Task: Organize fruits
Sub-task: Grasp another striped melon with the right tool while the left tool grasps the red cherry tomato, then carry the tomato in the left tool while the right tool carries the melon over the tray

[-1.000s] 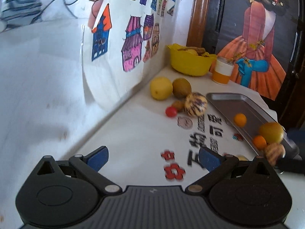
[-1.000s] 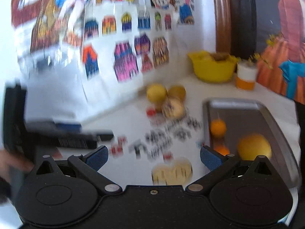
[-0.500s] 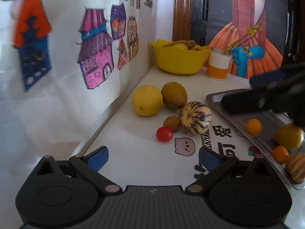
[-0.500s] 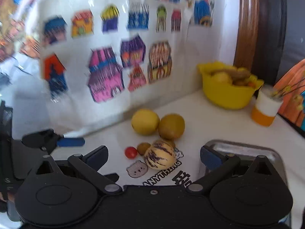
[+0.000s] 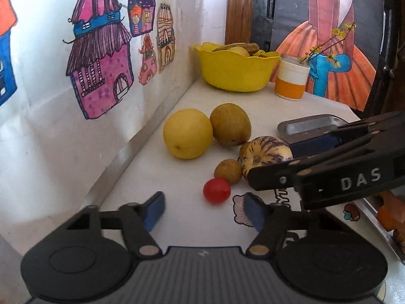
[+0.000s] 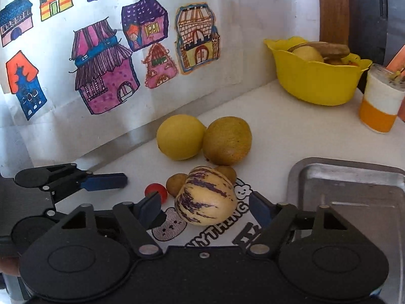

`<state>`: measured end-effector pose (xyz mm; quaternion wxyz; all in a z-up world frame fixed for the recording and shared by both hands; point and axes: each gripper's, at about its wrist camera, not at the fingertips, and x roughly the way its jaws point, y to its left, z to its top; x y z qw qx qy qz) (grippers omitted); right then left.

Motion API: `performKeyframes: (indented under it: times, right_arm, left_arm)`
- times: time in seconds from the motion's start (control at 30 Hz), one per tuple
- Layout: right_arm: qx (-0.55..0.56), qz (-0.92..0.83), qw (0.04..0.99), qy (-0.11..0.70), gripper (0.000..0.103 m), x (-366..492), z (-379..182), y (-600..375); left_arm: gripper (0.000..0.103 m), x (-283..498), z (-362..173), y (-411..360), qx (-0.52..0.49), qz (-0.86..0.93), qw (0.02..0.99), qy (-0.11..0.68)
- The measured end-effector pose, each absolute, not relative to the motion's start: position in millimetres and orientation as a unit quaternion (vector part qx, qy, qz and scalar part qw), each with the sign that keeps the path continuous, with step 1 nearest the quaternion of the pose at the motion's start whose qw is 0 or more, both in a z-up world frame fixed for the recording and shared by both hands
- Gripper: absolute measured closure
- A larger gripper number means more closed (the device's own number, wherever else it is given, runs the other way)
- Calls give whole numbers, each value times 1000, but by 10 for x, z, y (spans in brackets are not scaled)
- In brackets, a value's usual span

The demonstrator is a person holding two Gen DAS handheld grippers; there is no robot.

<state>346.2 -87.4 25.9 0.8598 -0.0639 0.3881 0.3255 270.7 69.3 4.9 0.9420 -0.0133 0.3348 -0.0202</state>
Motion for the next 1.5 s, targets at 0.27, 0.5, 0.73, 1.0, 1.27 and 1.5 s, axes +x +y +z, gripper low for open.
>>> performKeyframes:
  times: [0.27, 0.5, 0.73, 1.0, 1.27, 1.5]
  right_arm:
    - [-44, 310, 861, 401, 43, 3515, 144, -877]
    - [-35, 310, 863, 397, 44, 3522, 138, -885]
    - [-13, 317, 860, 400, 44, 3451, 138, -952]
    - [3, 325, 861, 391, 45, 3233, 203, -1077]
    - [31, 325, 869, 372, 45, 3012, 382, -1298]
    - [57, 303, 893, 329, 45, 2847, 579, -1725]
  left_arm:
    - [51, 2779, 42, 684, -8, -25, 943, 333]
    - [77, 2802, 43, 641, -1, -36, 942, 333]
    - [80, 2755, 50, 608, 3, -32, 943, 331]
    - [80, 2627, 69, 501, 3, -41, 941, 335]
    - [80, 2471, 180, 385, 4, -42, 943, 330]
    - [80, 2450, 315, 175, -16, -52, 947, 316]
